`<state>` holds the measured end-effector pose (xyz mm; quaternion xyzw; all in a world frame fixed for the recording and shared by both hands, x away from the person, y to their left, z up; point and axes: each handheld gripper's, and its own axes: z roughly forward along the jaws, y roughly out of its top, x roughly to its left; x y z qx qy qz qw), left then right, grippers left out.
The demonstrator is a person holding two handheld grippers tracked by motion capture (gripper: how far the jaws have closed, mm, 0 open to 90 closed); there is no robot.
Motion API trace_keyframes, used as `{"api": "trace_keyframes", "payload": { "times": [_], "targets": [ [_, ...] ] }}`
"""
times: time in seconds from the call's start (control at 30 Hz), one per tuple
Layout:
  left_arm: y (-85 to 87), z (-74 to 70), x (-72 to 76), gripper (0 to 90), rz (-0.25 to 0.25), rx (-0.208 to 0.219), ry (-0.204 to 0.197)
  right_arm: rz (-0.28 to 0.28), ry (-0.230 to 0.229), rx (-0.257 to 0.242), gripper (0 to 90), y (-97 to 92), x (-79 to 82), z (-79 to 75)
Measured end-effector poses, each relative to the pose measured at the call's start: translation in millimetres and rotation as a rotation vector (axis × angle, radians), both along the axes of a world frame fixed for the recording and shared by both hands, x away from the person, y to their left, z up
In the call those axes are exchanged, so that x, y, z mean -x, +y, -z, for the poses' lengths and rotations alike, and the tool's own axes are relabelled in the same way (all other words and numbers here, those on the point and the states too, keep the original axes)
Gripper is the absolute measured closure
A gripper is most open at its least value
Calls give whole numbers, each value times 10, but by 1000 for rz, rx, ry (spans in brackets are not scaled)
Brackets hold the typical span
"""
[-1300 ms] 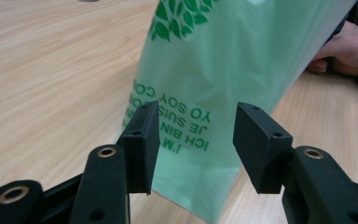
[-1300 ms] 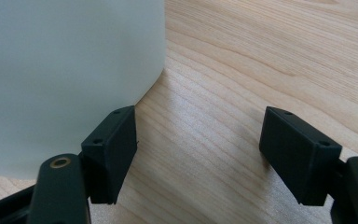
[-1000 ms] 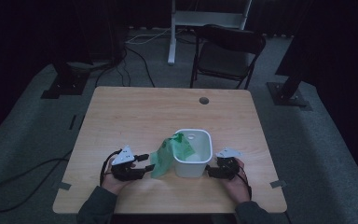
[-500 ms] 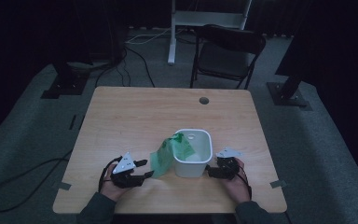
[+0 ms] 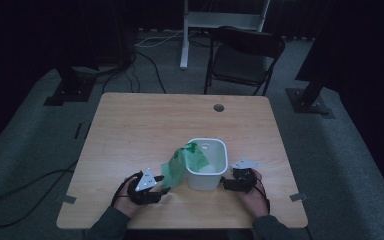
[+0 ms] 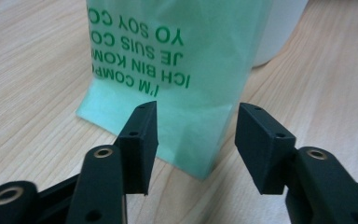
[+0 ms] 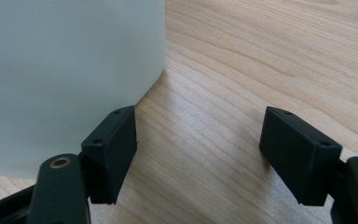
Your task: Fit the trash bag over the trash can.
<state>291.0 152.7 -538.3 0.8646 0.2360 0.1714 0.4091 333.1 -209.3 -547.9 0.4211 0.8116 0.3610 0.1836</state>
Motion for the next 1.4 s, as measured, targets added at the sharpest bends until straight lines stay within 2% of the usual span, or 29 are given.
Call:
{"api": "trace_keyframes", "payload": {
  "times": [0.07, 0.2, 0.3, 0.4, 0.5, 0.6, 0.63, 0.73, 0.83, 0.9, 1.07, 1.17, 1.4],
  "targets": [
    [-9, 4, 2, 551, 1, -5, -1, 1, 0, -1, 270, 1, 0, 0],
    [-42, 10, 6, 558, 9, -13, 0, 0, 0, 0, 270, 0, 0, 0],
    [-55, 14, -1, 667, -3, -38, 3, 0, 0, 0, 269, 0, 0, 0],
    [-38, 8, -13, 757, -13, -33, 14, 1, 0, 0, 270, 1, 0, 0],
    [-27, 0, -12, 803, -11, -24, 20, 0, 0, 0, 270, 1, 0, 0],
    [-39, 8, -10, 803, 1, -28, 26, 0, 0, 0, 270, 1, 0, 0],
    [-48, 9, 0, 729, 9, -25, 16, 0, 0, -1, 269, 0, 0, 0],
    [-45, 7, 6, 648, 19, -22, 16, 0, 0, 0, 269, 0, 0, 0],
    [-44, 4, 12, 618, 36, -12, 18, 1, 0, -1, 269, 1, 0, 0],
    [-51, 10, 11, 619, 29, -26, 14, 0, 0, 0, 270, 0, 0, 0],
    [-82, 32, 10, 663, 24, -60, 14, 0, 0, -1, 269, 1, 0, 0],
    [-84, 38, -2, 756, 12, -81, 21, 1, 0, -1, 270, 1, 0, 0],
    [-83, 40, -15, 883, 6, -86, 39, 1, 1, -1, 269, 1, 0, 0]
  ]
}}
